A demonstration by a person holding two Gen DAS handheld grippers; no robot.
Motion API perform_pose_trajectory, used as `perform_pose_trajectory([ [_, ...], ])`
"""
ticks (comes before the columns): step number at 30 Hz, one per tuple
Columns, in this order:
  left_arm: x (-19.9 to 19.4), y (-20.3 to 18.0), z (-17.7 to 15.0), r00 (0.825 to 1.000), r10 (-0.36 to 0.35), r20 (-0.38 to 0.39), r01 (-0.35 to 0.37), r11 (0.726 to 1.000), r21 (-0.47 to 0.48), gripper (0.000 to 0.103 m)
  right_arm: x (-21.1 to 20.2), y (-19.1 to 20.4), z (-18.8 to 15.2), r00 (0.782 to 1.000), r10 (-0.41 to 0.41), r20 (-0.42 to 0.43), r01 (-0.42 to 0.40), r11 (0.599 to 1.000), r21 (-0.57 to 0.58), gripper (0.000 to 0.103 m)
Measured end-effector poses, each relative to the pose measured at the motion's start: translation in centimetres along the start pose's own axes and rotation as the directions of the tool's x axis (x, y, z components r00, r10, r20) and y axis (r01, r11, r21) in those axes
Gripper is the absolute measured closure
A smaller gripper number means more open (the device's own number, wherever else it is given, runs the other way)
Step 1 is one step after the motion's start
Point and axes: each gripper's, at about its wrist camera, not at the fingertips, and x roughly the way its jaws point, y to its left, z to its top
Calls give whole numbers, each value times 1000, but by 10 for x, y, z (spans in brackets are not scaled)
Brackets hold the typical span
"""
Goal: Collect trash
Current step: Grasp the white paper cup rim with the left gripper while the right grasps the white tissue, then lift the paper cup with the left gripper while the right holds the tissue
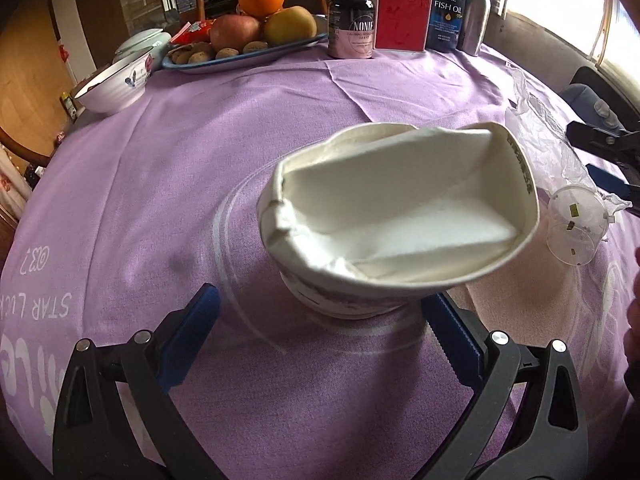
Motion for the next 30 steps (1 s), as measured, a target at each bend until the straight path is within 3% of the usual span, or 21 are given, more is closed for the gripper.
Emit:
perform_pose_trajectory([
  [3, 0, 0, 0, 1000, 0, 0, 0, 1000, 0, 5, 13, -1, -4, 999, -17, -39, 16, 1000, -20, 8],
  [4, 0, 0, 0, 1000, 0, 0, 0, 1000, 0, 5, 13, 2, -4, 999, -36, -28, 35, 999, -40, 14],
  [5, 0, 0, 0, 1000, 0, 0, 0, 1000, 0, 5, 13, 6, -6, 999, -48, -26, 46, 997, -69, 24],
  [7, 0, 0, 0, 1000, 0, 0, 0, 1000, 0, 5, 15, 12, -10, 998, -44, -46, 39, 994, -107, 68],
  [10, 0, 0, 0, 1000, 0, 0, 0, 1000, 0, 5, 8, 20, -14, 999, -40, -23, 37, 989, -145, 82],
  [12, 0, 0, 0, 1000, 0, 1, 0, 1000, 0, 5, -1, 23, -13, 995, -93, 30, 97, 980, -173, 88],
  [18, -1, 0, 0, 1000, -5, -2, 5, 1000, 2, 5, -11, 4, -4, 949, -296, 112, 310, 940, -140, 87],
  [20, -2, 0, 1, 1000, -9, -9, 10, 1000, 4, 6, -11, -8, -2, 954, -286, 91, 294, 951, -96, 85],
  [21, -2, 1, 2, 1000, -14, -11, 14, 1000, 7, 6, -13, -14, 0, 965, -247, 85, 253, 965, -66, 79],
  [22, -2, 1, 3, 1000, -19, -7, 19, 1000, 7, 6, -16, -15, 1, 972, -217, 88, 222, 974, -45, 60],
  [24, -9, 3, 5, 999, -24, 30, 24, 1000, 2, 6, -26, -19, 2, 975, -182, 124, 186, 983, -15, 46],
  [27, -25, 3, 7, 993, -42, 111, 42, 999, 4, 6, -33, -15, 2, 971, -177, 161, 182, 983, -15, 43],
  [30, -29, 2, 11, 987, -61, 146, 61, 998, 3, 6, -34, -15, 3, 972, -168, 166, 171, 985, -1, 36],
])
